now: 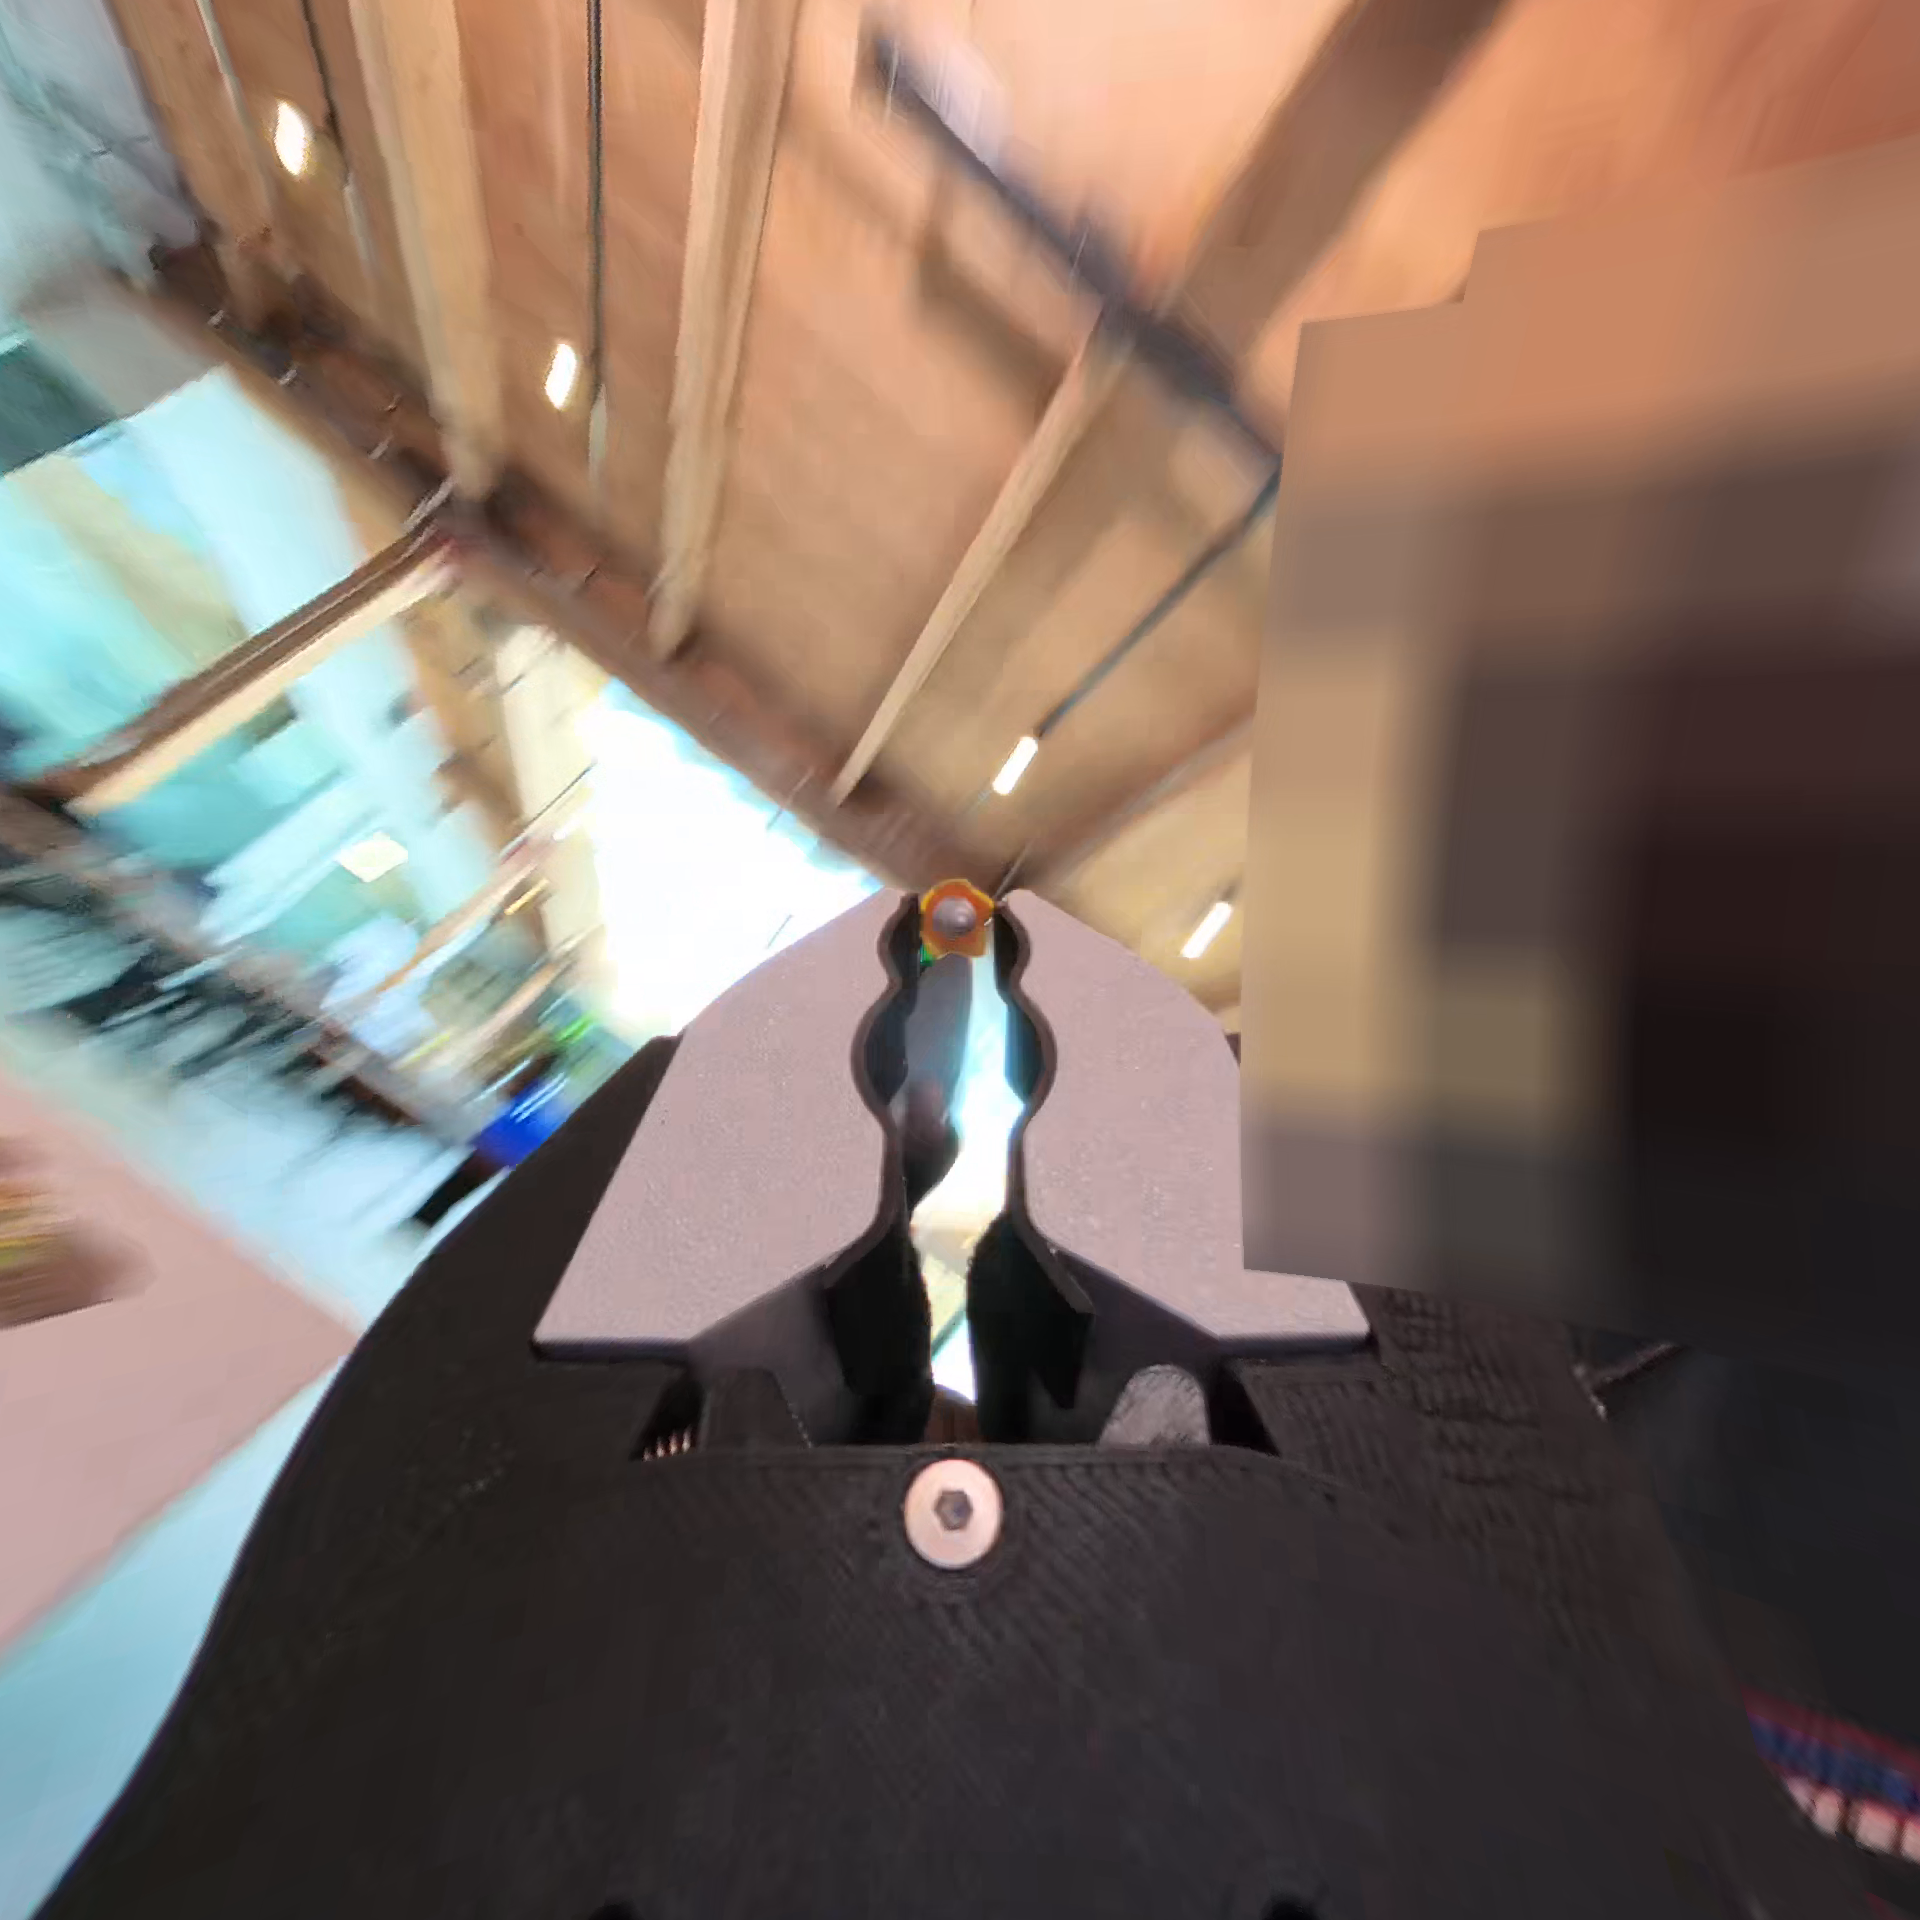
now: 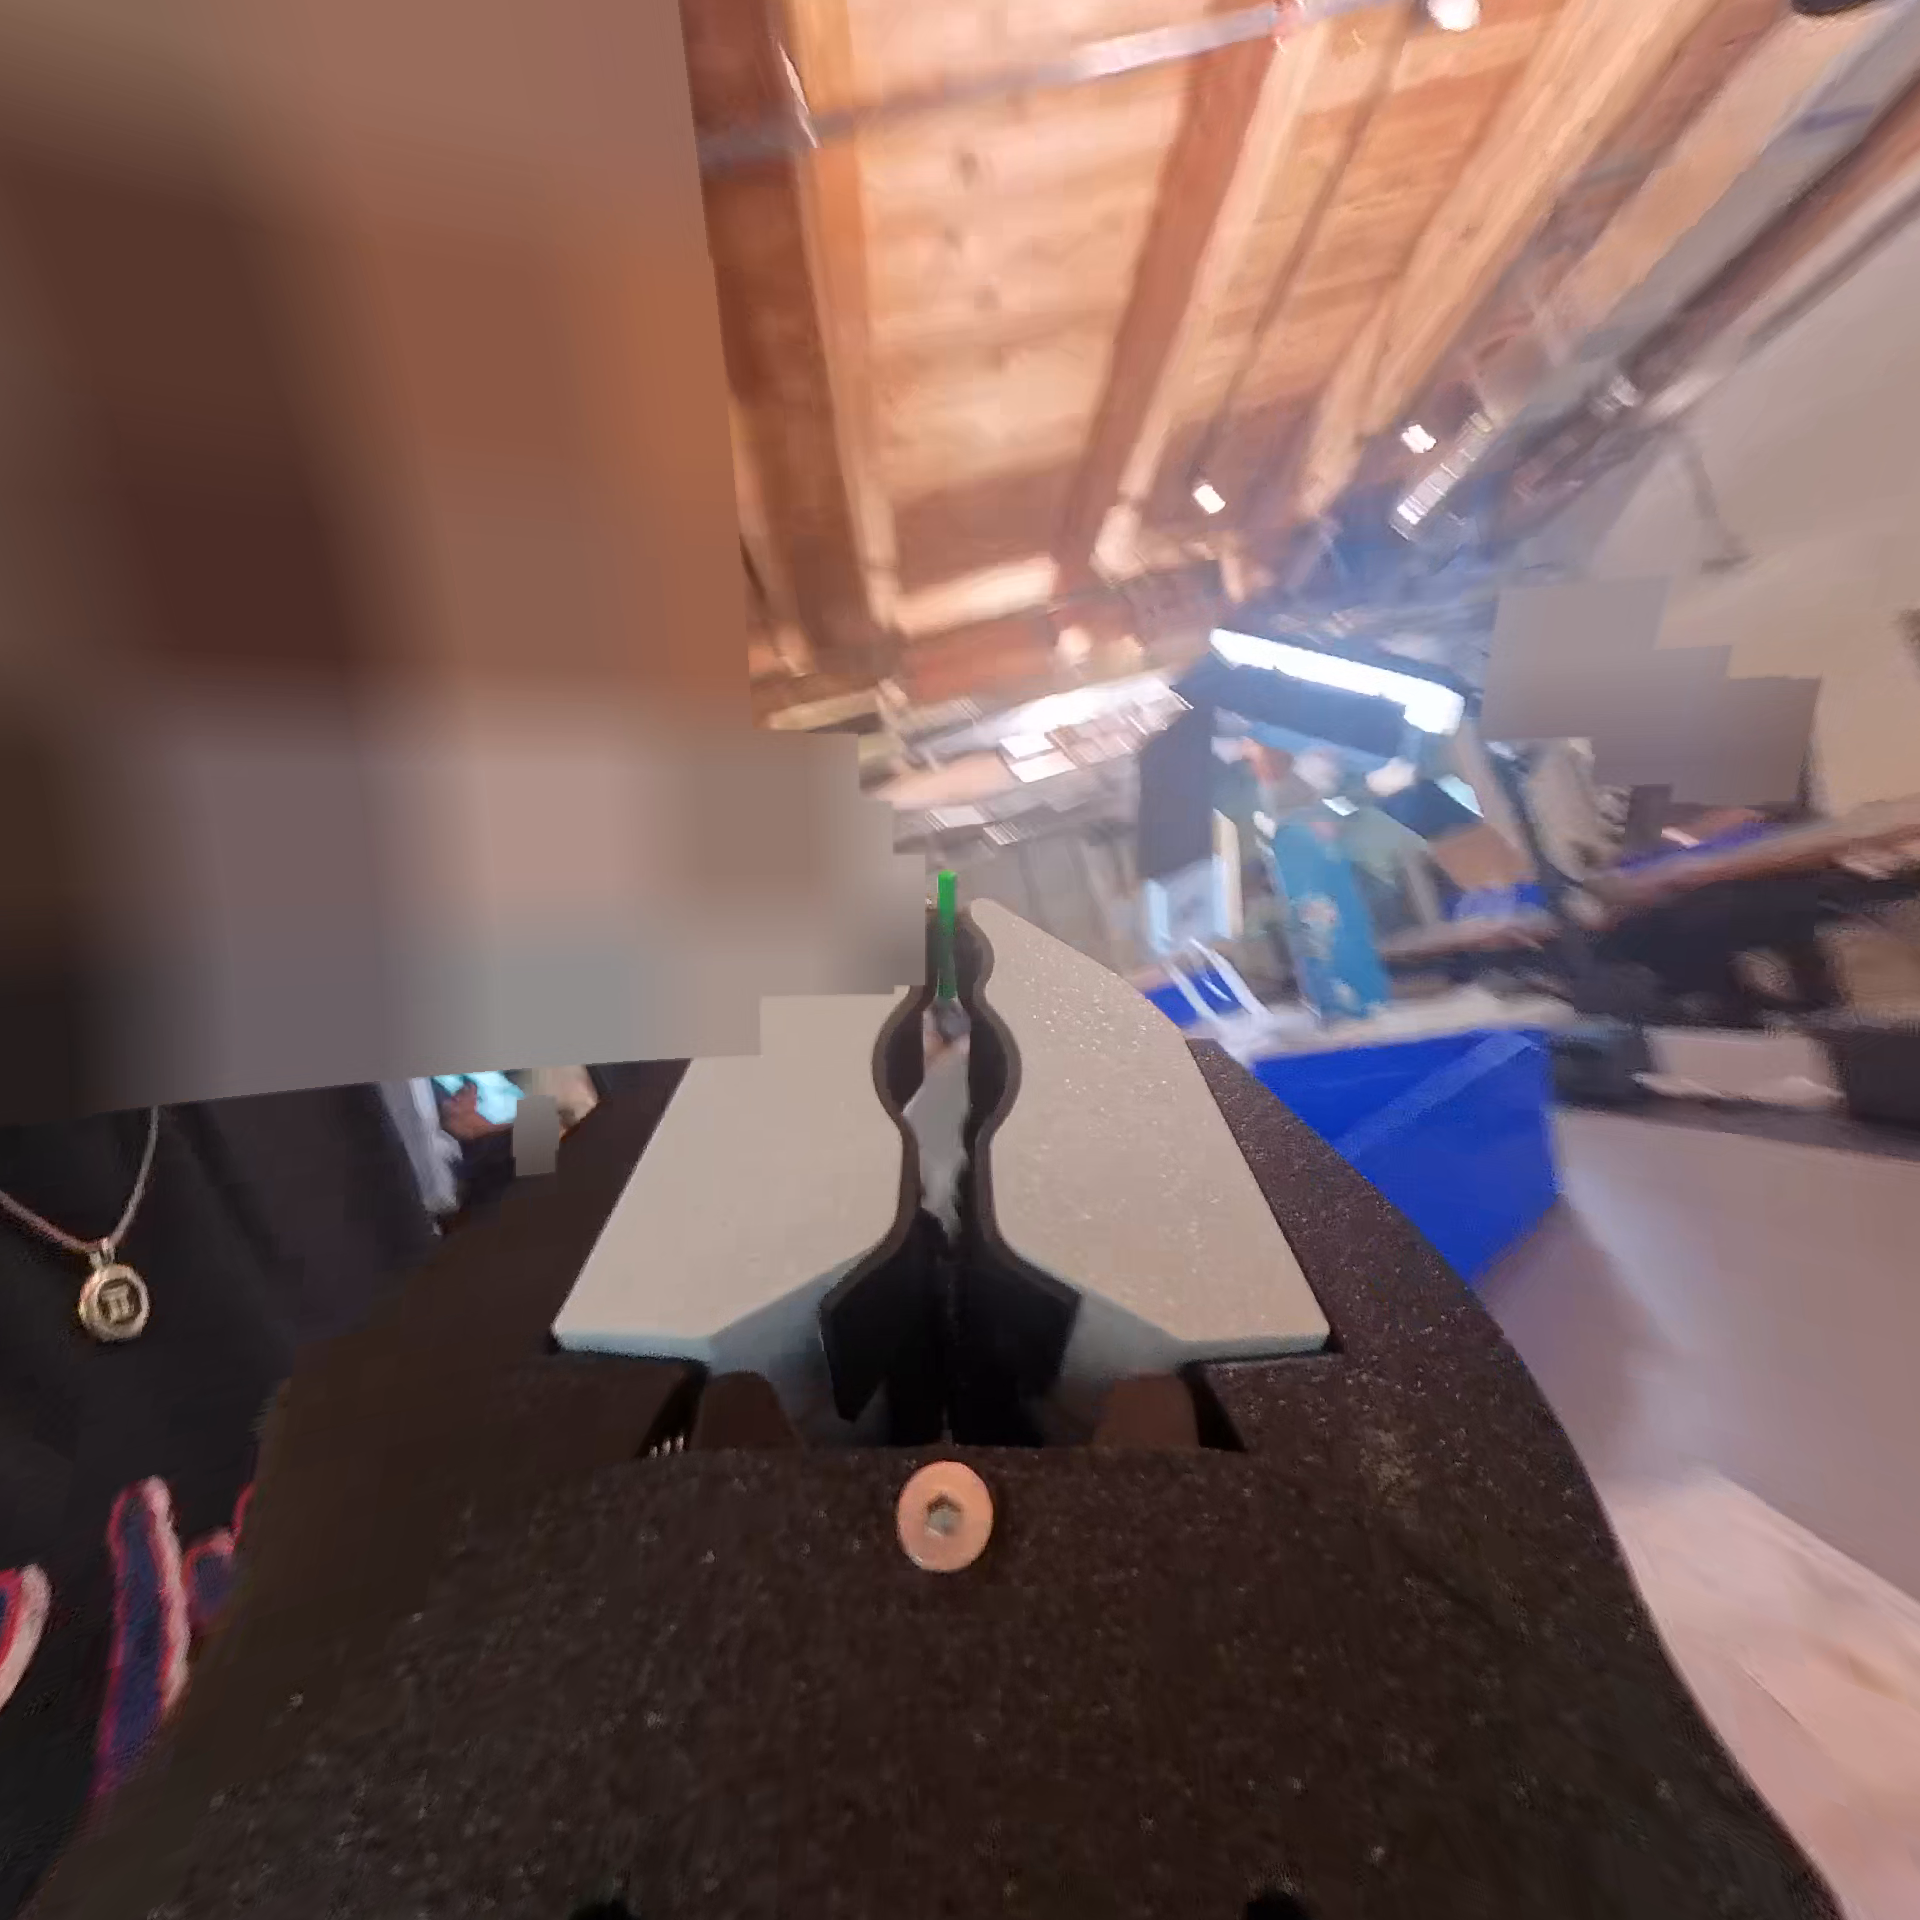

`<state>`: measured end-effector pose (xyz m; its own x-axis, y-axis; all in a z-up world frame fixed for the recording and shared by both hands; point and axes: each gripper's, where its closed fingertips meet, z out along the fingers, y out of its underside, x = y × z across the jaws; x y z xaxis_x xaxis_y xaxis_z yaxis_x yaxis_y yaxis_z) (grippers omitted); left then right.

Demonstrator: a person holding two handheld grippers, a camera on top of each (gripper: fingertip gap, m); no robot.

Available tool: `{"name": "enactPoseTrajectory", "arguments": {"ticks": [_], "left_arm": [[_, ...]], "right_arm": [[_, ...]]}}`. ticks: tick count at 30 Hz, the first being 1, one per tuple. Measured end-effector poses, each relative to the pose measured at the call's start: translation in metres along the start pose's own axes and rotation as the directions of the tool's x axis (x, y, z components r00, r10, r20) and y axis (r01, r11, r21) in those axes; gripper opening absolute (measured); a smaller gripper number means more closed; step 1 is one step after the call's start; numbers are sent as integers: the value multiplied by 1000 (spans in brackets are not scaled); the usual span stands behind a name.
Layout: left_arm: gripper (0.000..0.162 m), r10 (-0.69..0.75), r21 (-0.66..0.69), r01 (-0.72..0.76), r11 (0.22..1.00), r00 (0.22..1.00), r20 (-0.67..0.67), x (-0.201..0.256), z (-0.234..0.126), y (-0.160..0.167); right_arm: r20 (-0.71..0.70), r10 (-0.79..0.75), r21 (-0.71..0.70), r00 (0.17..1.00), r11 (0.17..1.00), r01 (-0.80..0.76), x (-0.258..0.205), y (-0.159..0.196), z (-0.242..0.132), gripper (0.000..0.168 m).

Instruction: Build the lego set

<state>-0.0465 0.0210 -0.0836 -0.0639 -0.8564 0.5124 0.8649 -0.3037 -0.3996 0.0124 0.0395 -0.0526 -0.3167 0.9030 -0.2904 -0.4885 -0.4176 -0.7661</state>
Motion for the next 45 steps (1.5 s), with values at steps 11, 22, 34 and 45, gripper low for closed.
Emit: {"name": "enactPoseTrajectory", "arguments": {"ticks": [11, 22, 34, 45], "left_arm": [[14, 580, -725, -287, 627, 792, 188, -52, -40, 37], [14, 585, -730, -273, 627, 784, 209, -58, -46, 36], [14, 594, -744, -282, 606, 782, 188, -56, -44, 41], [14, 255, -538, -133, 832, 954, 159, -24, -14, 48]], "right_arm": [[-331, -411, -901, 850, 405, -155, 34, 33, -161, 3], [-312, -456, -888, 834, -172, -426, 20, 70, -253, 3], [-229, -459, -886, 858, -266, -379, 15, 73, -263, 13], [146, -668, -715, 729, 438, 545, 1, 49, -60, 31]]}}
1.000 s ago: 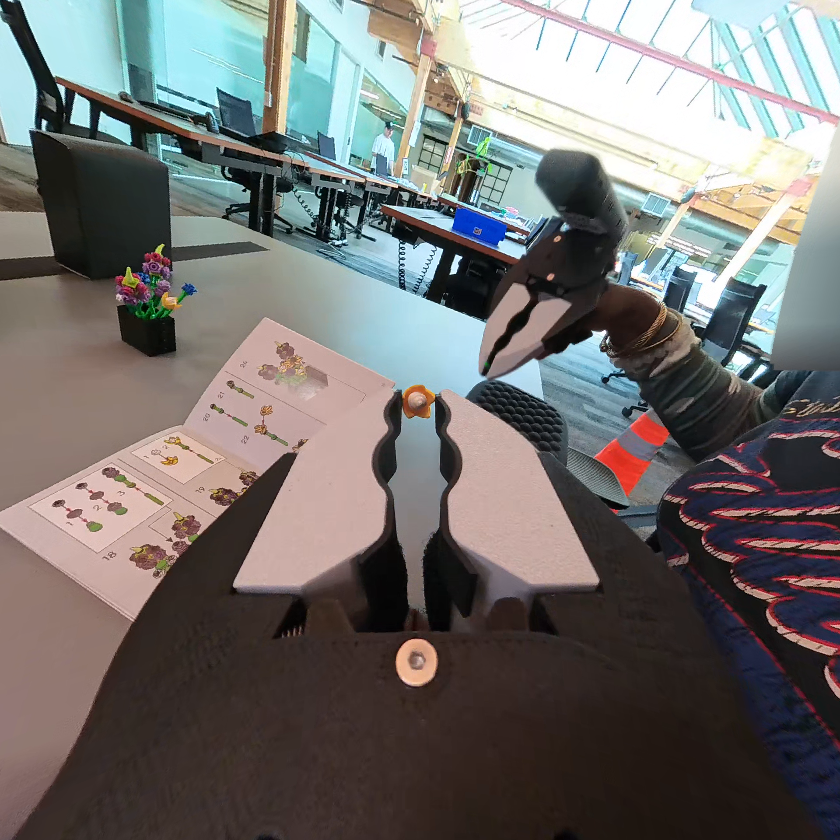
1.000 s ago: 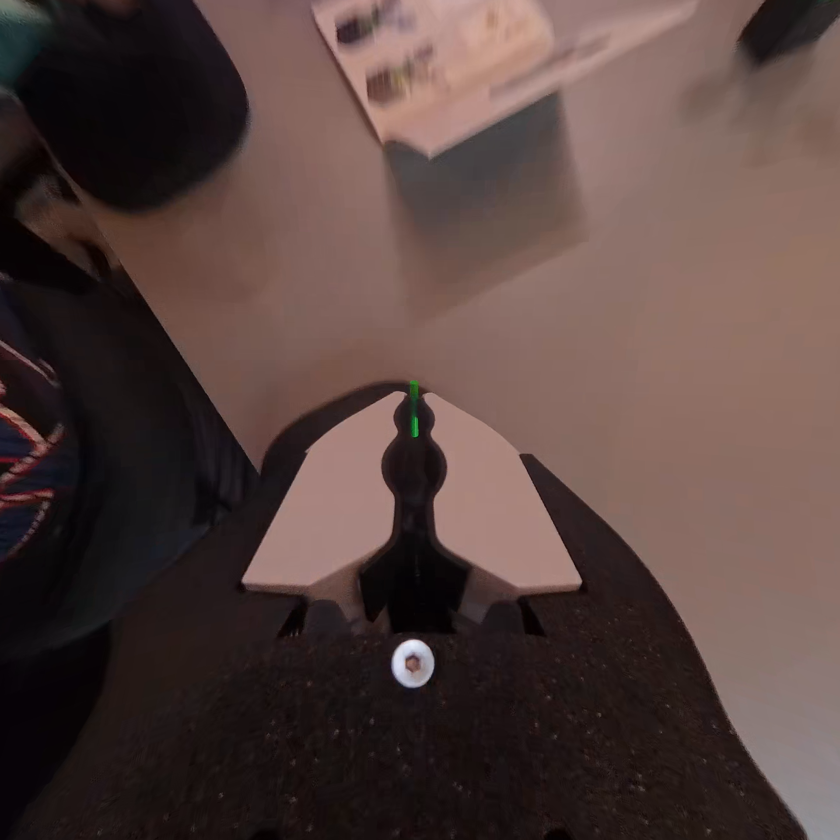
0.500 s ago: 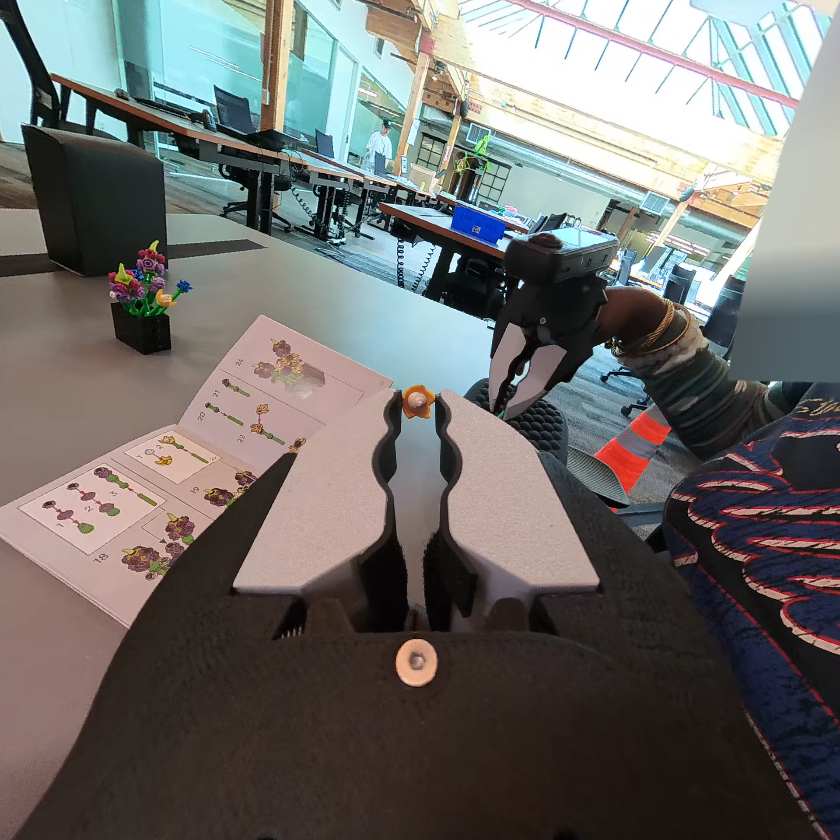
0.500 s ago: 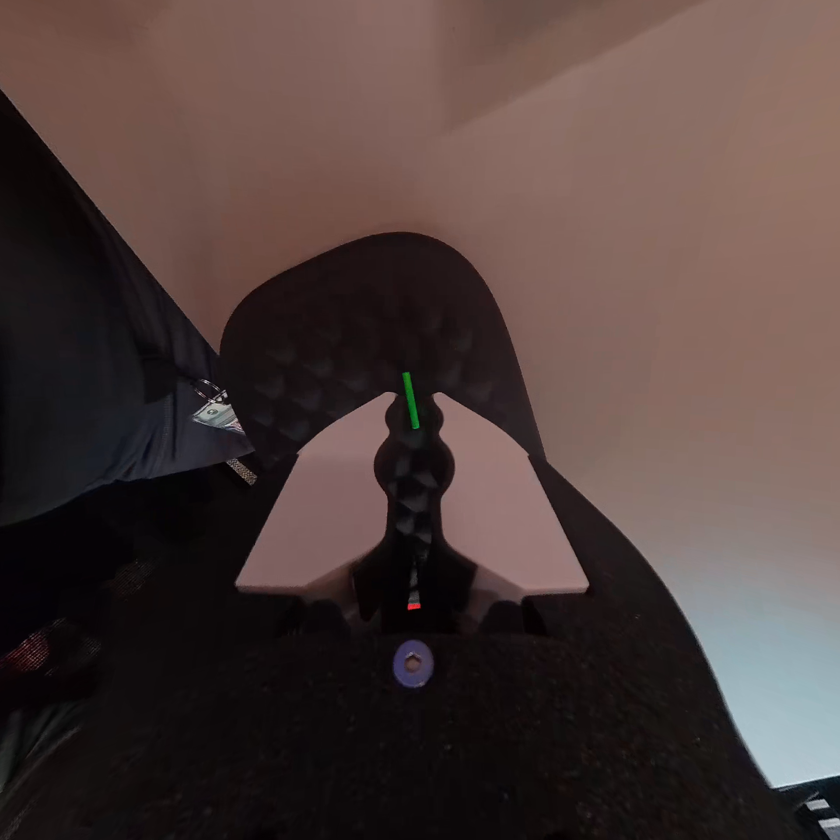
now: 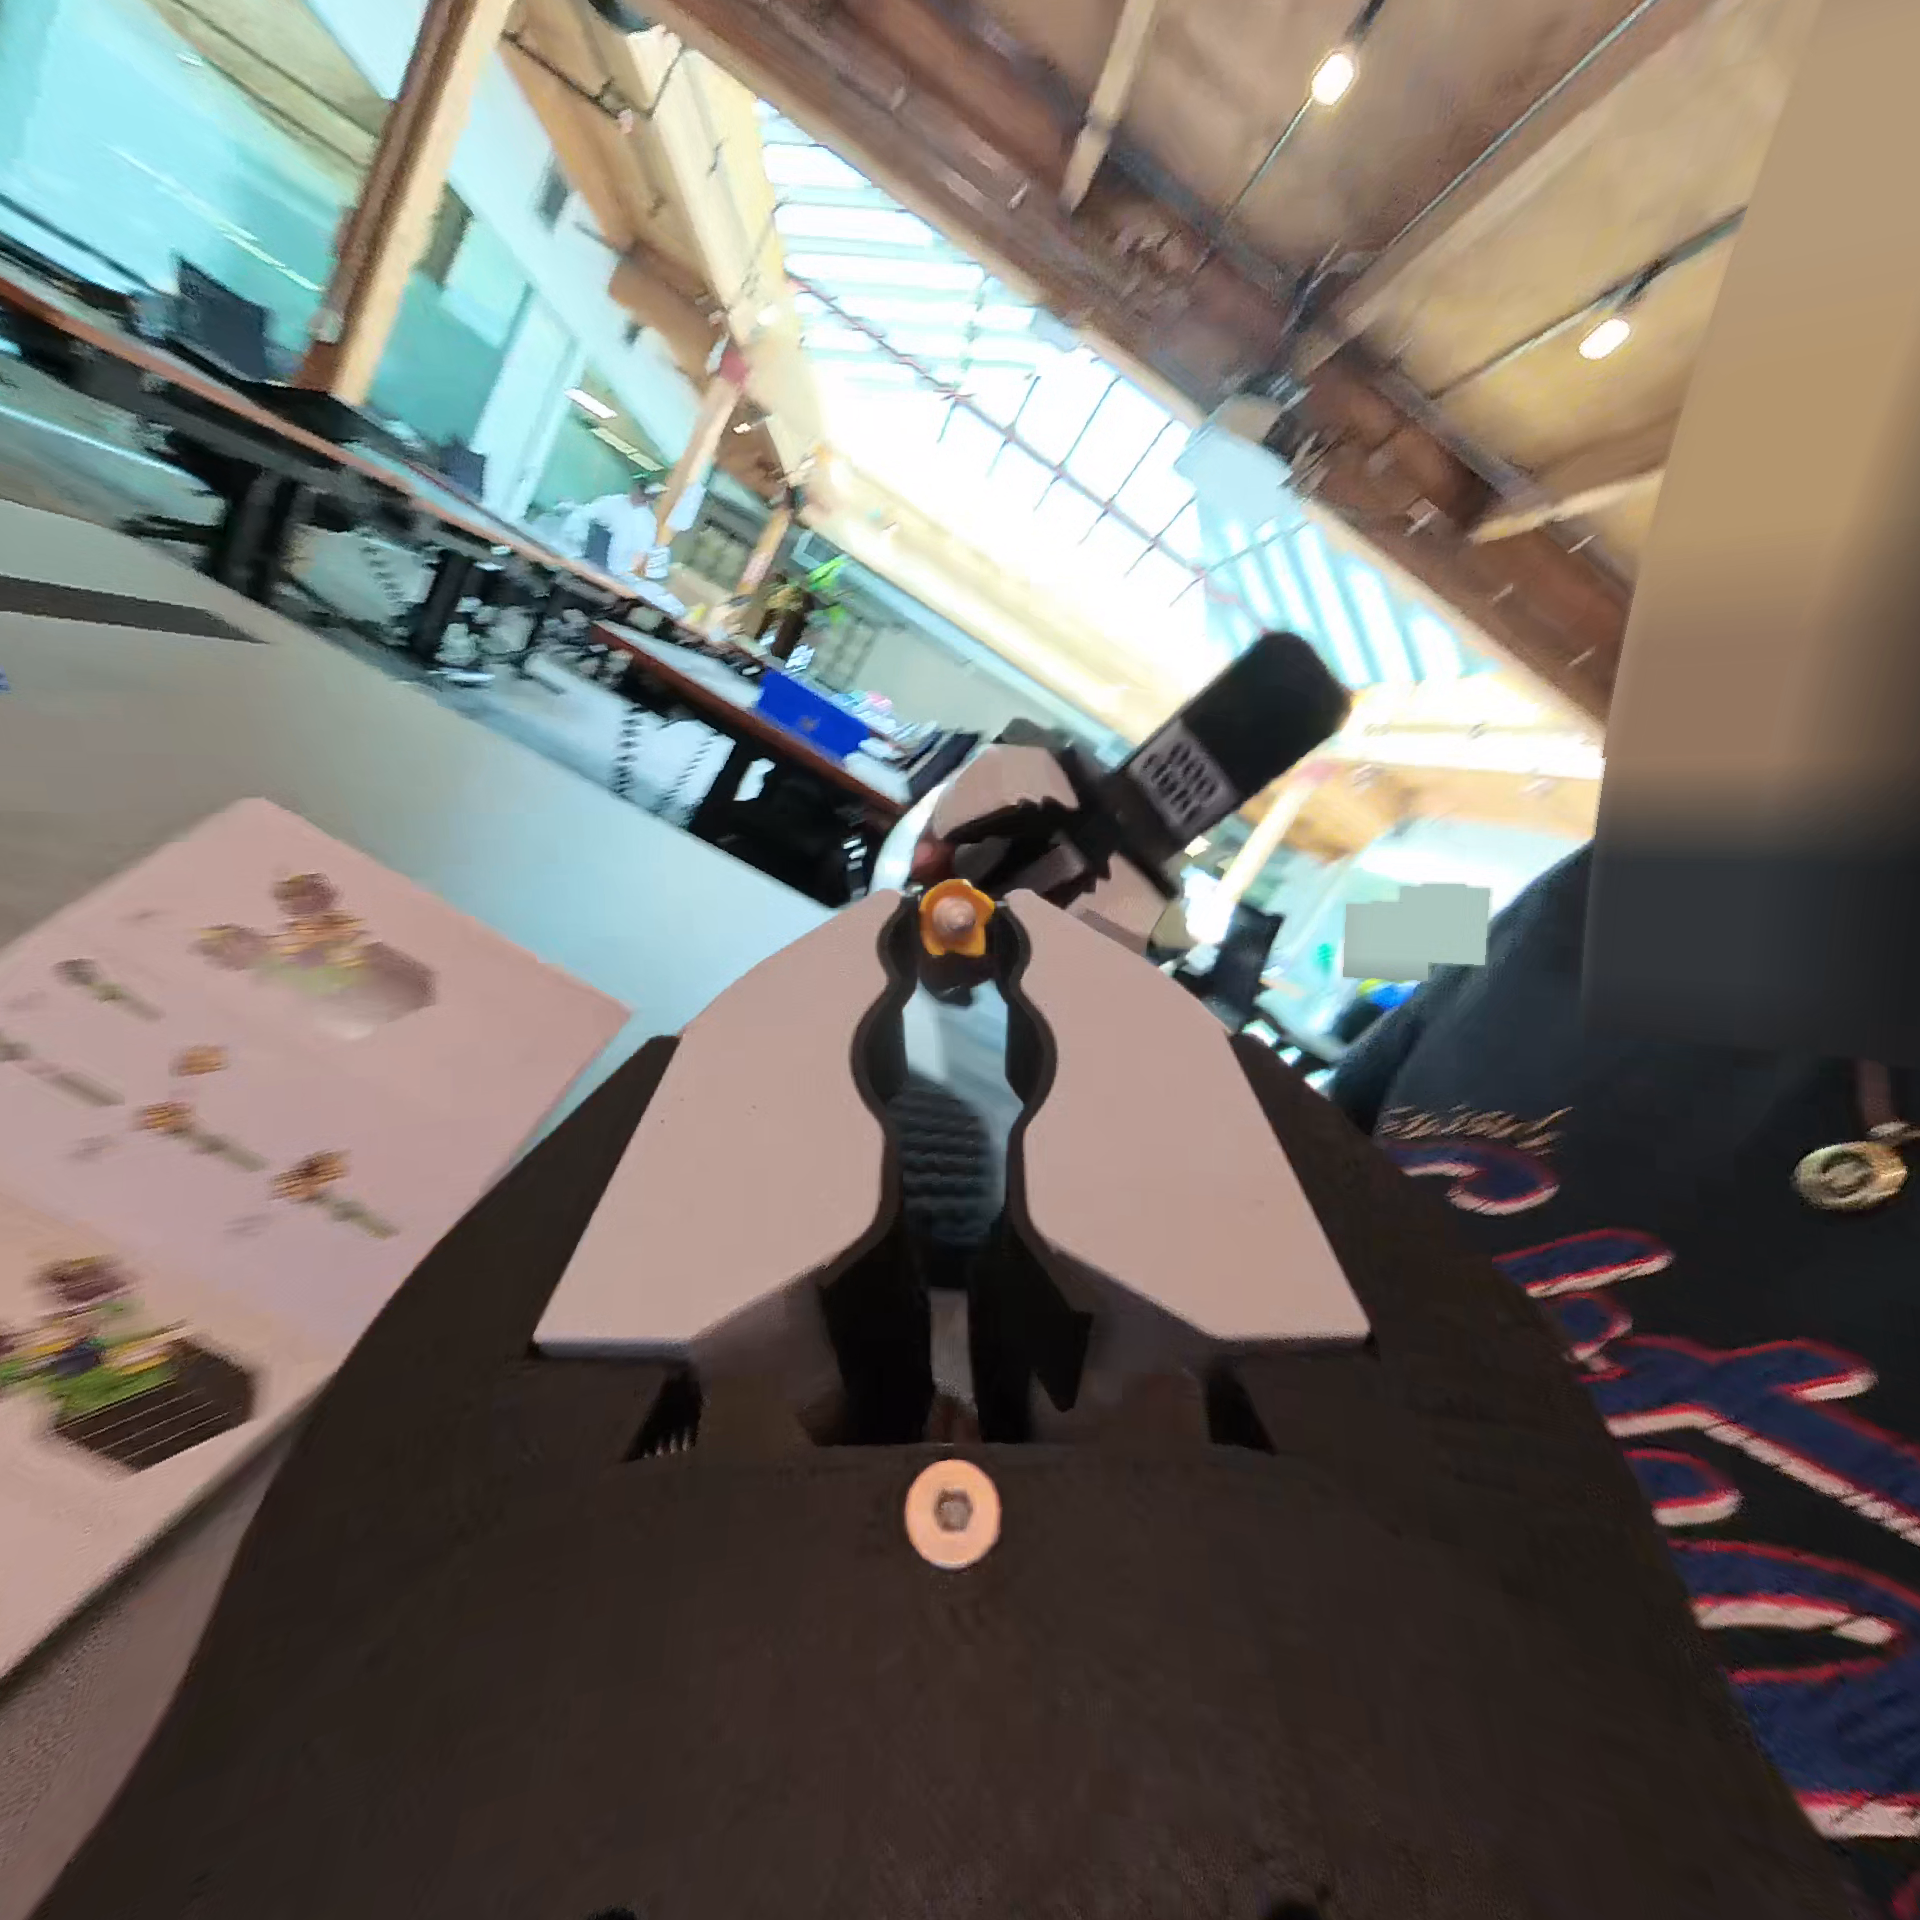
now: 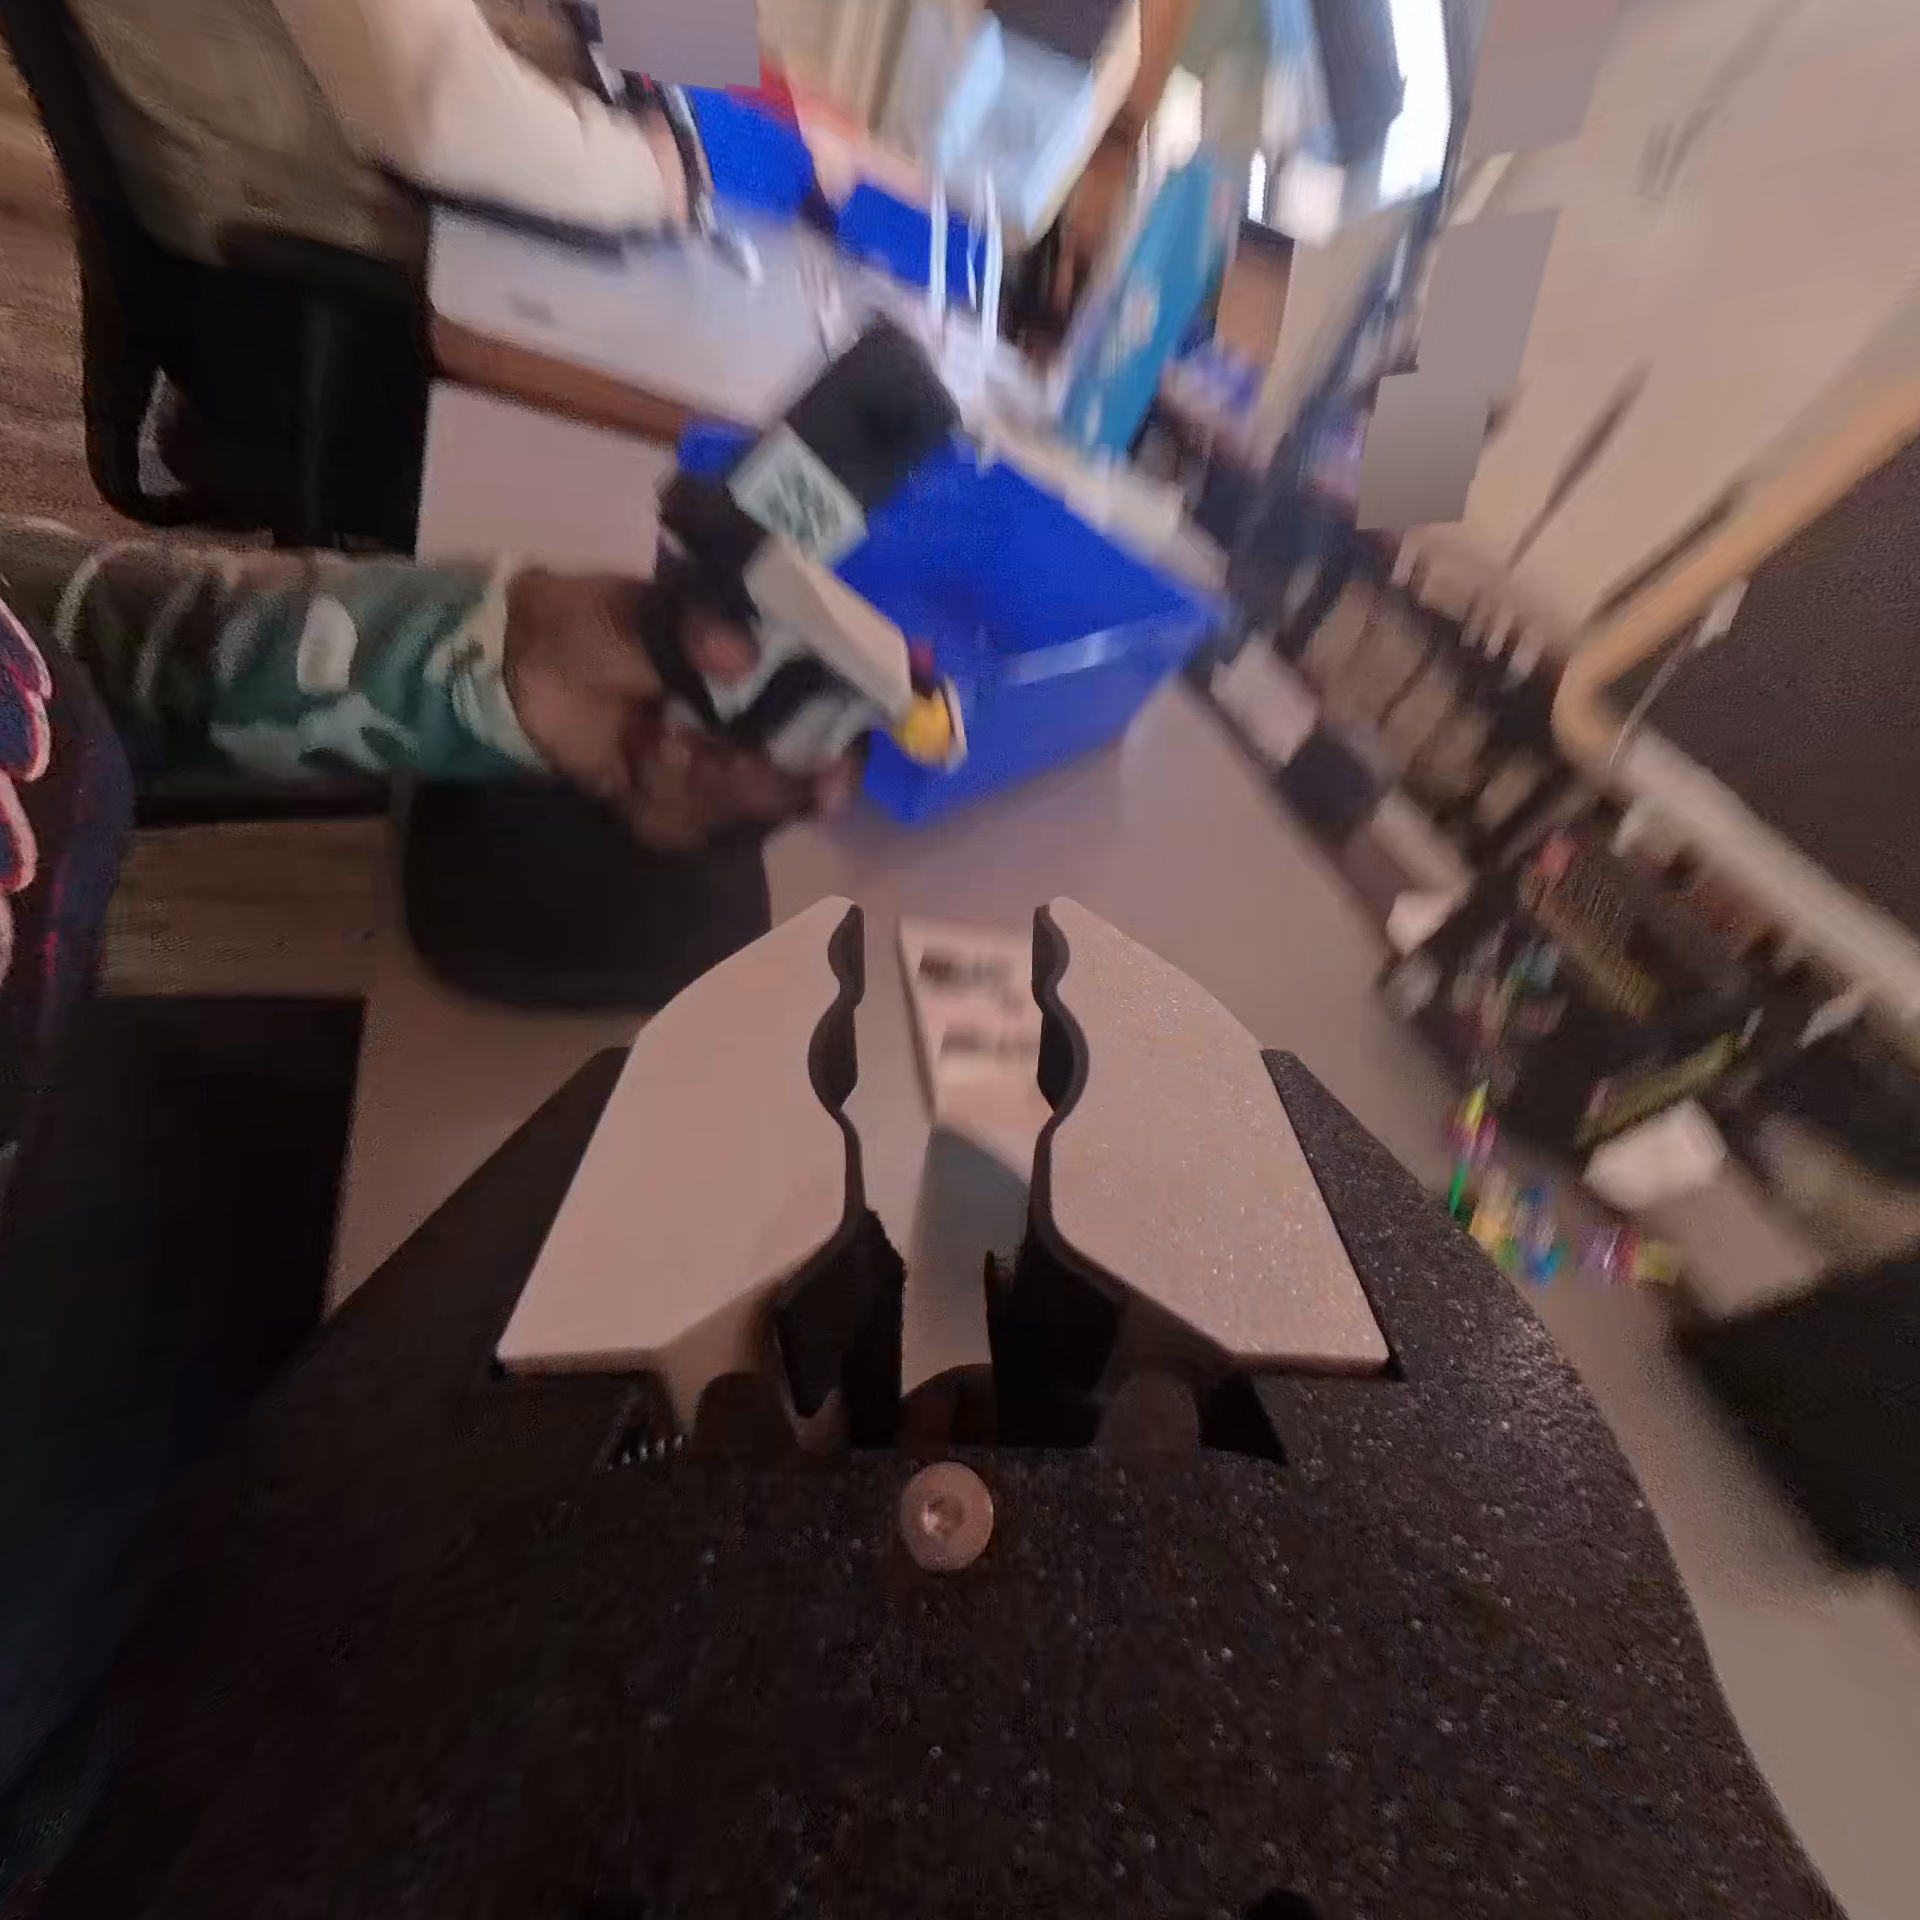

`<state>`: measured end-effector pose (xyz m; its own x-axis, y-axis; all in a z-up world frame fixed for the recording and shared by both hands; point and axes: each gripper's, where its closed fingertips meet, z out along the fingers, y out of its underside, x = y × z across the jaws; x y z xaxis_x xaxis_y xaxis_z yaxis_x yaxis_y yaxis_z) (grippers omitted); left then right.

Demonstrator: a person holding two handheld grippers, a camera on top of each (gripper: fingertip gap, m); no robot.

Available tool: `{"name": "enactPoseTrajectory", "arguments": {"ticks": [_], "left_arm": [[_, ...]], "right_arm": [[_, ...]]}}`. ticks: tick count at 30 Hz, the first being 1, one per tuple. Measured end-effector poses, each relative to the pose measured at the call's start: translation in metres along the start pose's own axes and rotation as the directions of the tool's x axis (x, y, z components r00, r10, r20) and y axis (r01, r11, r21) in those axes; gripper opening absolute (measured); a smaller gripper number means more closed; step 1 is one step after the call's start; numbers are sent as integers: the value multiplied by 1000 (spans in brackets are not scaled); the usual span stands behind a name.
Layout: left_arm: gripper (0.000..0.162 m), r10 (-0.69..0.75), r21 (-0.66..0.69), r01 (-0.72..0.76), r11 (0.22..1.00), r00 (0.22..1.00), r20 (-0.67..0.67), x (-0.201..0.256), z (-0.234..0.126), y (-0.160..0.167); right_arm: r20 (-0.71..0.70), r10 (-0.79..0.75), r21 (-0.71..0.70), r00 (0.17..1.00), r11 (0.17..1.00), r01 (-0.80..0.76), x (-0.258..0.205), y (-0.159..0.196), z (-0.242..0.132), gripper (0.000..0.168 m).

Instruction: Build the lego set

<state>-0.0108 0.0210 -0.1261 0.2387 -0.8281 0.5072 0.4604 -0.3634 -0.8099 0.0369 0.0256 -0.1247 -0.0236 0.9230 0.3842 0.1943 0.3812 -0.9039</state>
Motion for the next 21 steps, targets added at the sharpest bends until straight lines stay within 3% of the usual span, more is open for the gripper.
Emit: {"name": "enactPoseTrajectory", "arguments": {"ticks": [3, 8, 17, 21], "left_arm": [[14, -109, 33, 113, 993, 988, -108, 15, 8, -2], [14, -180, 21, 188, 982, 964, -197, 29, 15, -1], [14, -174, -19, 175, 984, 957, -233, 38, 18, 4], [28, -57, -67, 46, 997, 983, -174, 44, 21, 5]], "right_arm": [[-21, -201, 95, 979, 975, 202, -10, -21, 26, 31], [17, -273, 200, 962, 944, 264, -19, -33, 41, 23], [24, -286, 251, 958, 929, 271, -22, -35, 36, 15], [22, -168, 437, 986, 888, 141, -18, -49, 21, 14]]}}
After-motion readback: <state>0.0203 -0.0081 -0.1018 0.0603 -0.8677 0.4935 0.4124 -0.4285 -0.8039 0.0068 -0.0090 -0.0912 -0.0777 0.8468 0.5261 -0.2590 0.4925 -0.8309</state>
